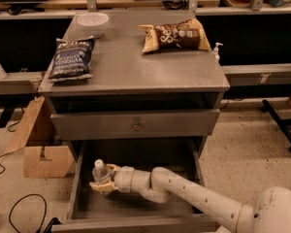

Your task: Place blue plastic bottle into middle drawer

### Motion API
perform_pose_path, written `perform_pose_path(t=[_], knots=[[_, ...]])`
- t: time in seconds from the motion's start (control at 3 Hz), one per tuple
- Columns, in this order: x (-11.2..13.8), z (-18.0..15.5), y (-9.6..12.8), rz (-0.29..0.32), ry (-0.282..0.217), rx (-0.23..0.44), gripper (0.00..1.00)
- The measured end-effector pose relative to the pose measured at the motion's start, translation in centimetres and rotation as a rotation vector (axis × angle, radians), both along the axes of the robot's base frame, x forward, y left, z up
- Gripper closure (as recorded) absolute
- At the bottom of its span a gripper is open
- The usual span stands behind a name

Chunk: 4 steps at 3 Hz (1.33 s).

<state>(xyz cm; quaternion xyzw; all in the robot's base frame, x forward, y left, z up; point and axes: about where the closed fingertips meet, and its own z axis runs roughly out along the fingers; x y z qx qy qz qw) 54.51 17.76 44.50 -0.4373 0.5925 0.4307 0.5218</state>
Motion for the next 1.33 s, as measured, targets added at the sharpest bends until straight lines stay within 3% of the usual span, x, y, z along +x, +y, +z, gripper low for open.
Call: perform_pose_path(t=[0.67,1.0,1.33], knots=[[-0.14,0.08,0.32,0.005,0.000,0.002,0.35],[-0.24,0.14,0.56,0.009,0.000,0.004,0.04],[-0.28,0.16,0.64,0.011,0.001,0.005,0.00]])
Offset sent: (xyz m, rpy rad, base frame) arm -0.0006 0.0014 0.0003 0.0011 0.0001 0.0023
